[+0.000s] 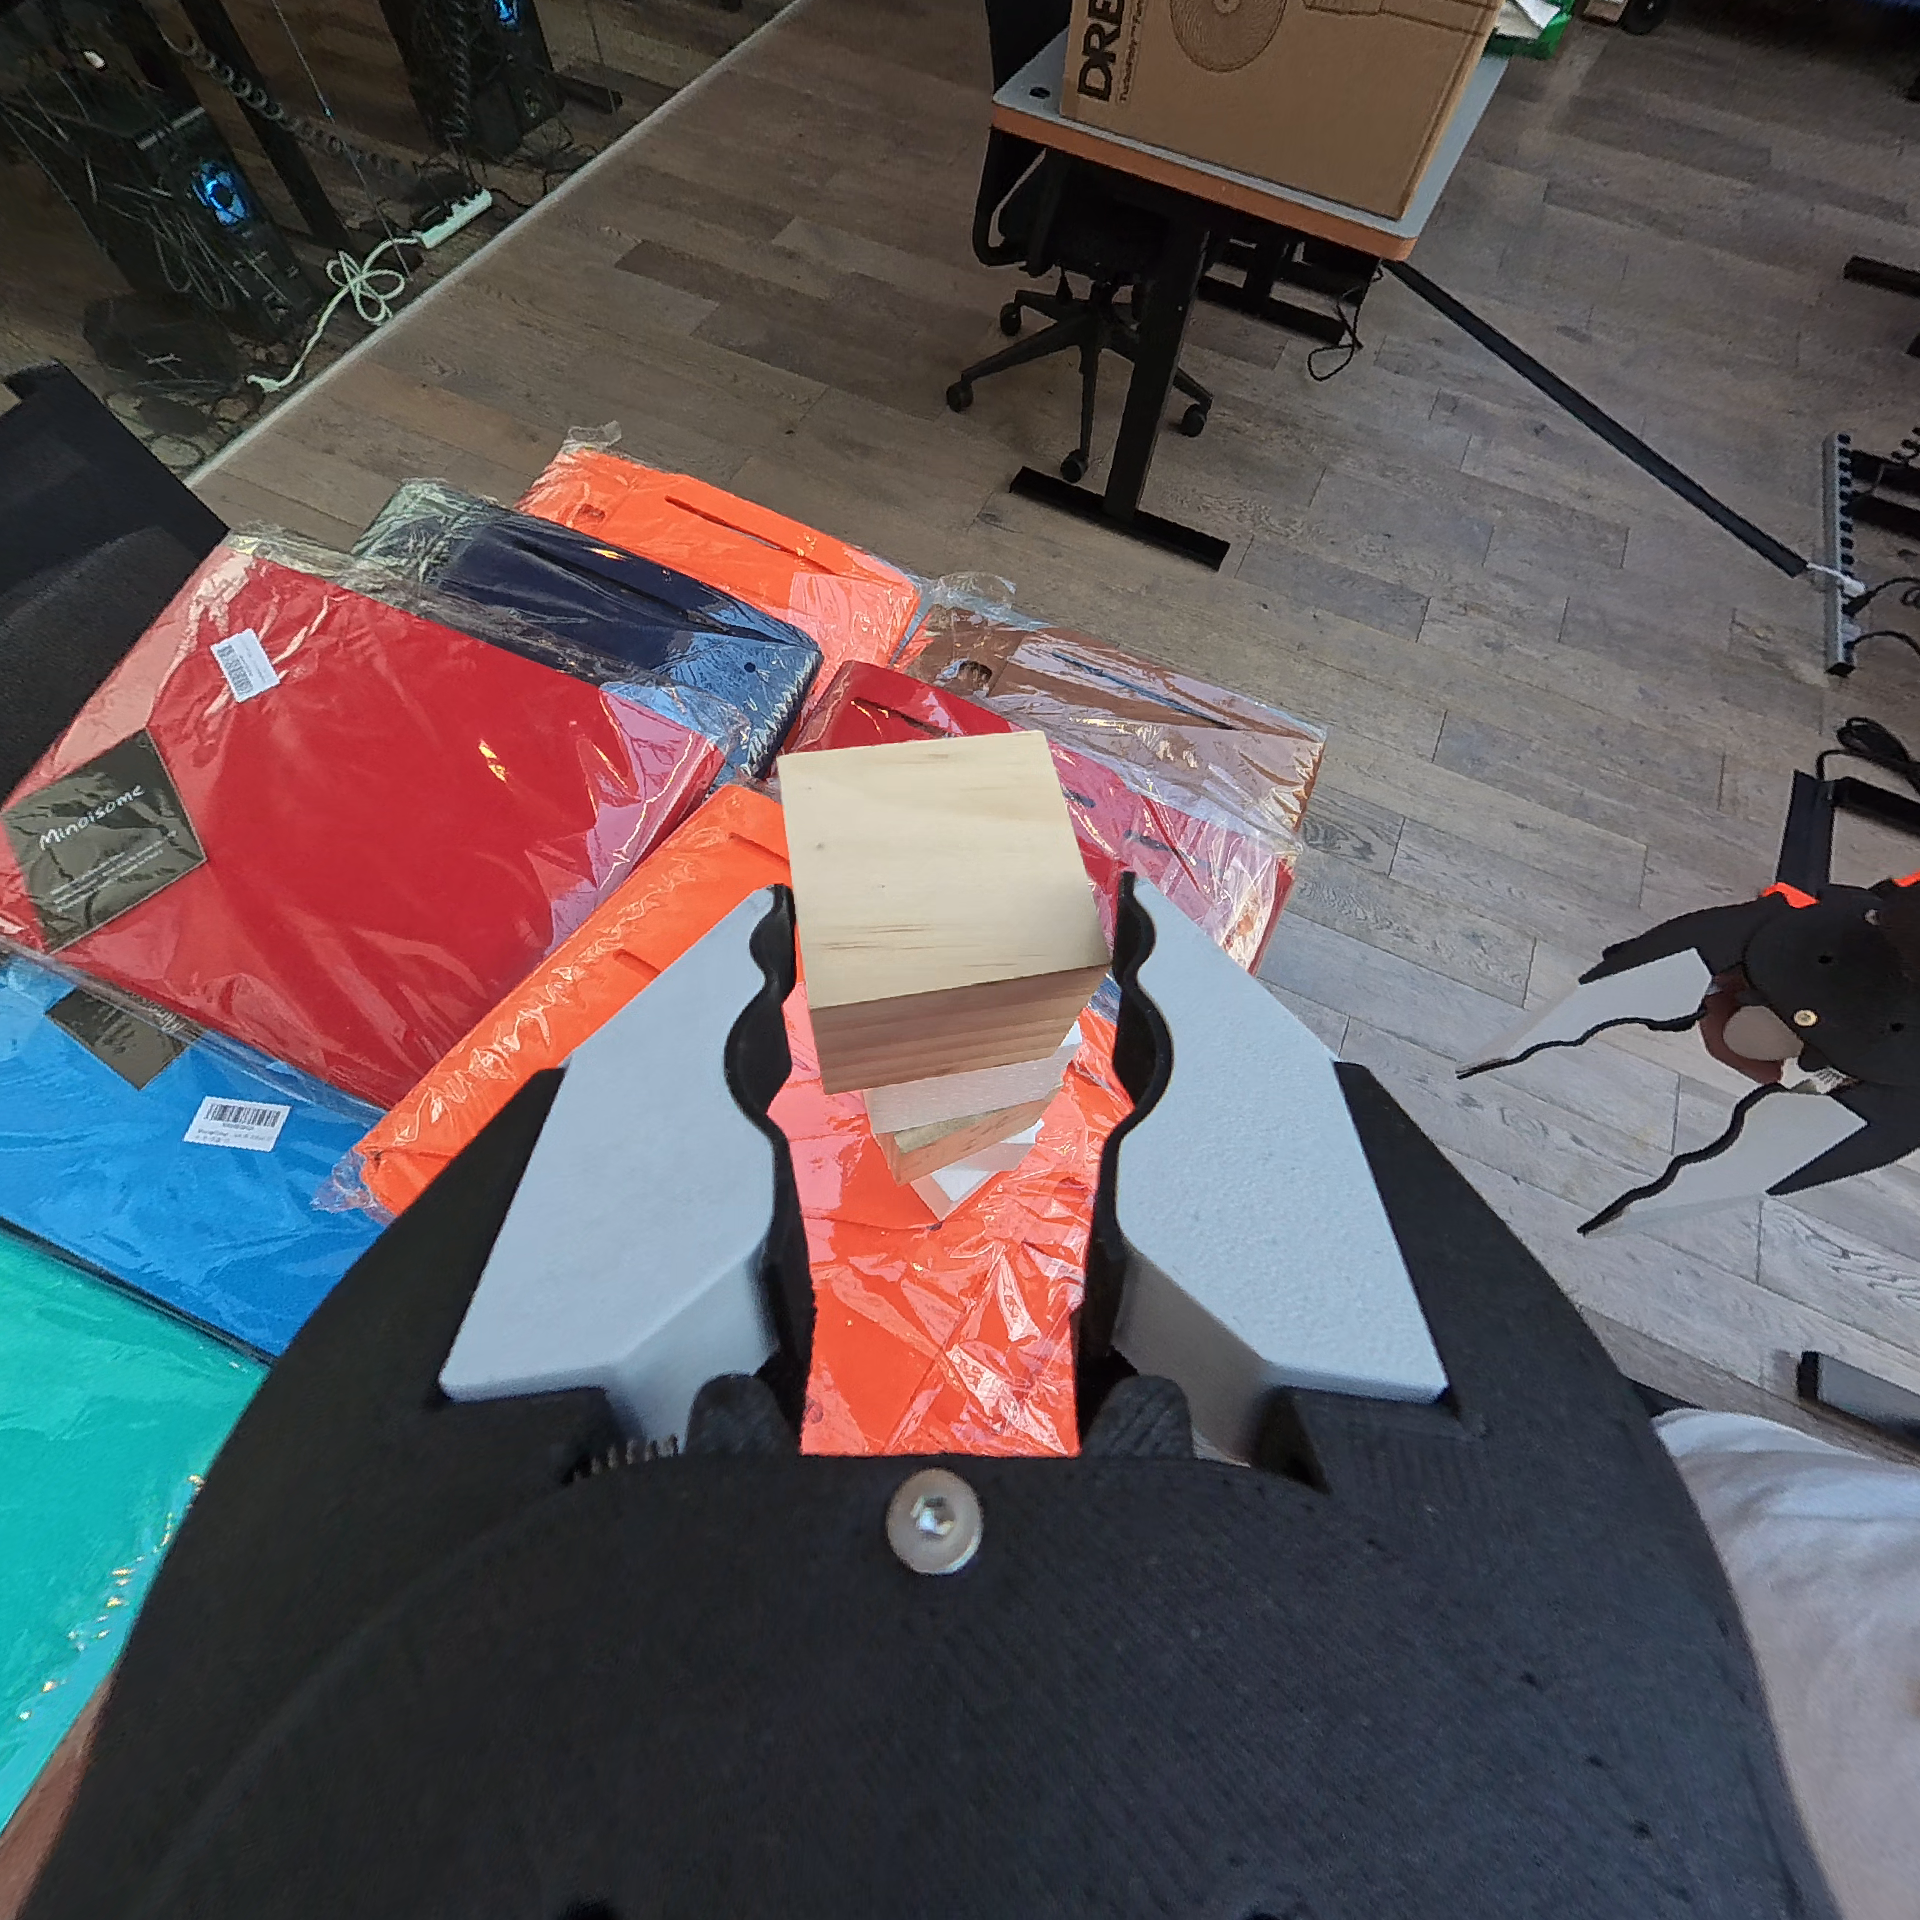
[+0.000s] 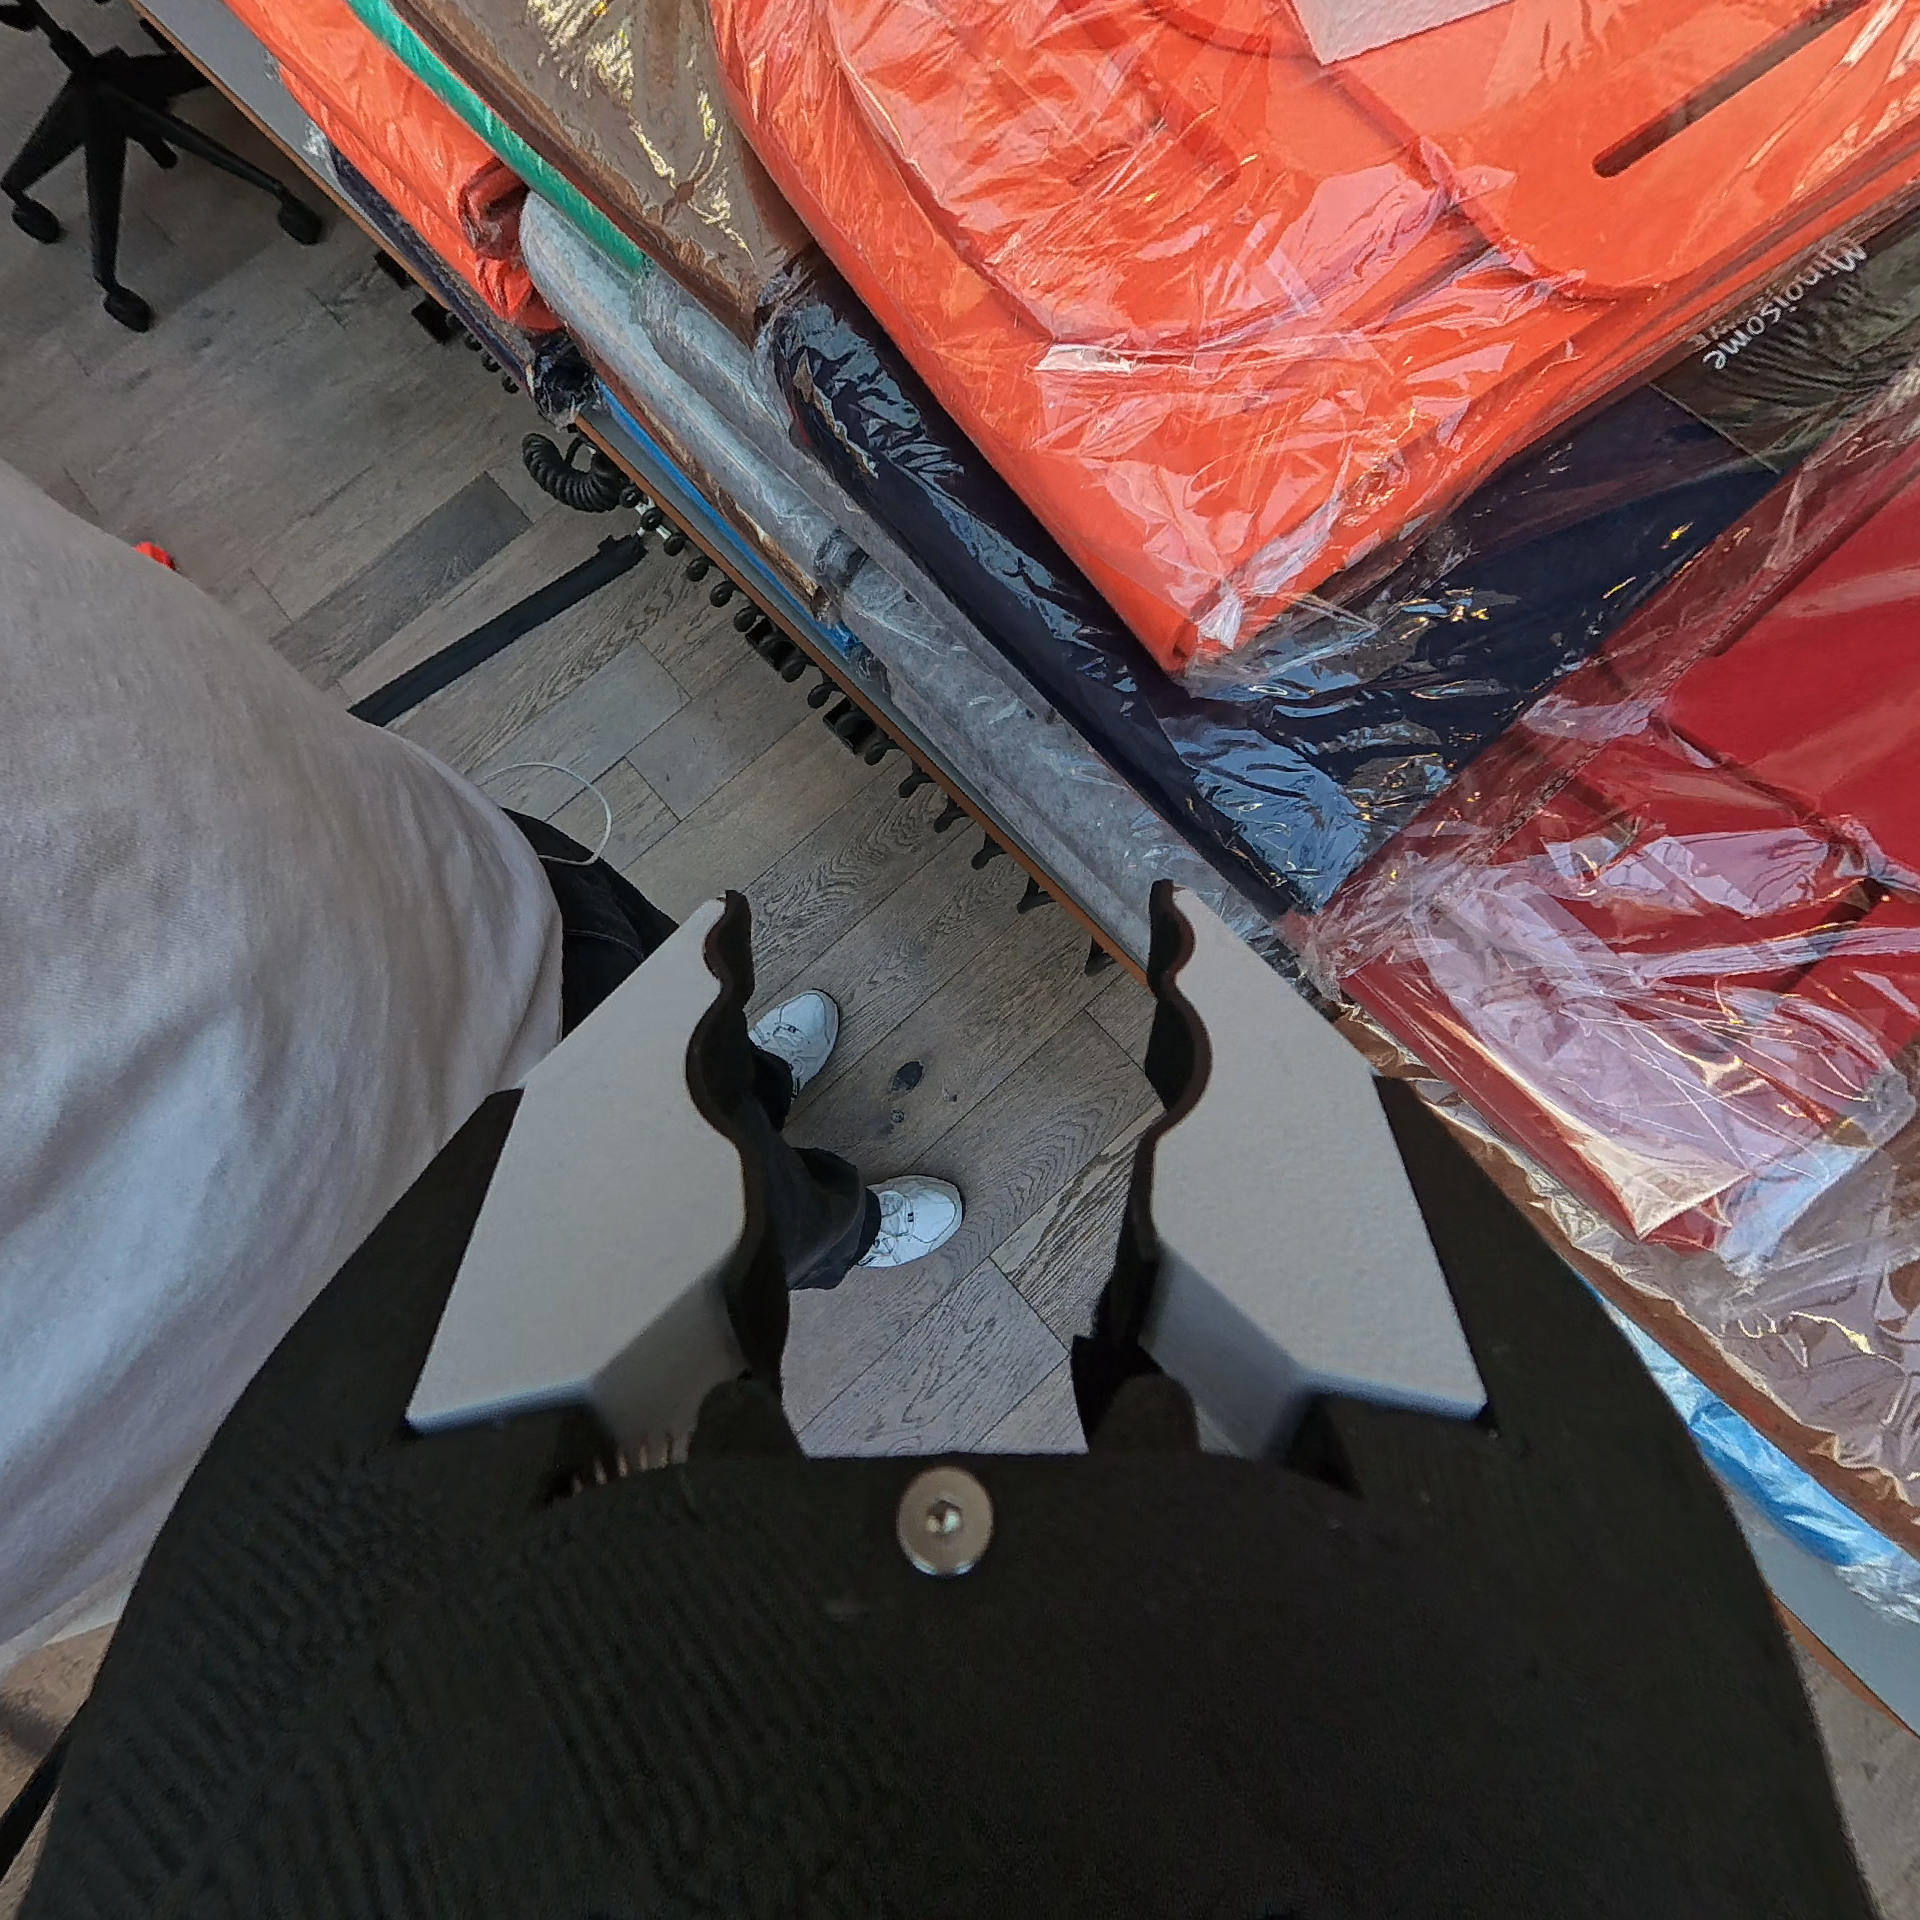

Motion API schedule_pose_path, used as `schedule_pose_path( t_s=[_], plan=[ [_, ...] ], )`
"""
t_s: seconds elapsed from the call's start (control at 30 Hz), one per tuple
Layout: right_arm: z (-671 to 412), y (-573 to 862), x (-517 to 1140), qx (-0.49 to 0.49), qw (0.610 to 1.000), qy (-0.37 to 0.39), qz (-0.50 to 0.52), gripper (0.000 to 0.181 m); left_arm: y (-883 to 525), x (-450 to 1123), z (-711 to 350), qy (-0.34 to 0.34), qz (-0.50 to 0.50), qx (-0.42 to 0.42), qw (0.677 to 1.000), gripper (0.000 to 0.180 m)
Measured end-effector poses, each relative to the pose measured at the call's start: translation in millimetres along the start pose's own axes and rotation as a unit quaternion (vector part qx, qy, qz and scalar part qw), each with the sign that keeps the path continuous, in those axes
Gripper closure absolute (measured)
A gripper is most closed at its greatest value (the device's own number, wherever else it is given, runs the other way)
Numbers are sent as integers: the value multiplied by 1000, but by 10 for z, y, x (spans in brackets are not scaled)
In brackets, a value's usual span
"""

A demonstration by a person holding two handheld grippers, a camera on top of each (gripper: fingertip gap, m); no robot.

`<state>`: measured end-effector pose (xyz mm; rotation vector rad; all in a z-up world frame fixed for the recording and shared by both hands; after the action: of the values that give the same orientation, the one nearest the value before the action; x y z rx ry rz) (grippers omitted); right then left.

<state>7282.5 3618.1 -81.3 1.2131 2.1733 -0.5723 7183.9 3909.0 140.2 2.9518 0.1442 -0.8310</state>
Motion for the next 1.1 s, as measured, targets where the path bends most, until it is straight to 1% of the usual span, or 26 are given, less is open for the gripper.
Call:
schedule_pose_path(
  t_s=[0.23,0.4,0.47,0.53,0.63,0.7,0.77,0.83,0.93,0.97,1.0,1.03,1.1],
  plan=[
    [-89,3,75,-10,1000,0,-11,105,19,-35,-12,10,-1,10,1000,116],
    [-311,43,142,-28,999,24,-12,105,55,-231,-42,44,-21,10,999,101],
    [-592,134,151,-30,998,62,12,105,79,-432,-7,77,-35,5,996,99],
    [-993,283,149,-29,991,117,55,101,81,-667,126,115,-61,-9,991,97],
    [-1712,516,128,-23,968,223,114,96,98,-946,501,171,-93,-42,980,97],
    [-2176,631,125,-12,948,292,127,94,132,-1049,799,198,-96,-67,973,95],
    [-2545,724,184,-1,936,329,129,88,164,-1098,1095,199,-100,-83,971,93],
    [-2784,802,298,-3,935,325,143,82,159,-1123,1381,177,-123,-89,972,91],
    [-2959,820,453,-11,939,311,145,91,186,-1162,1696,157,-134,-105,973,90],
    [-2974,834,474,-13,939,308,155,99,199,-1175,1766,155,-134,-112,972,90],
    [-2986,828,475,-16,937,314,152,117,212,-1188,1822,152,-133,-117,972,91],
    [-2996,822,469,-13,935,322,145,123,224,-1197,1861,150,-131,-119,973,91],
    [-3004,824,446,-10,935,329,135,124,246,-1197,1889,148,-123,-118,974,93]
  ],
)
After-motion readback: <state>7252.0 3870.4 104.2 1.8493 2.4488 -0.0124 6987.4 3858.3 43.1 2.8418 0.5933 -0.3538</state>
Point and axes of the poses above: each gripper's, where its closed fingertips meet, x out along the fingers, z out of its underside, y = z × x across the jaws, the point moved 7 cm from there along -x, back along the fingers, and after that the axes turned 2 degrees about y, right-handed, at the moved point
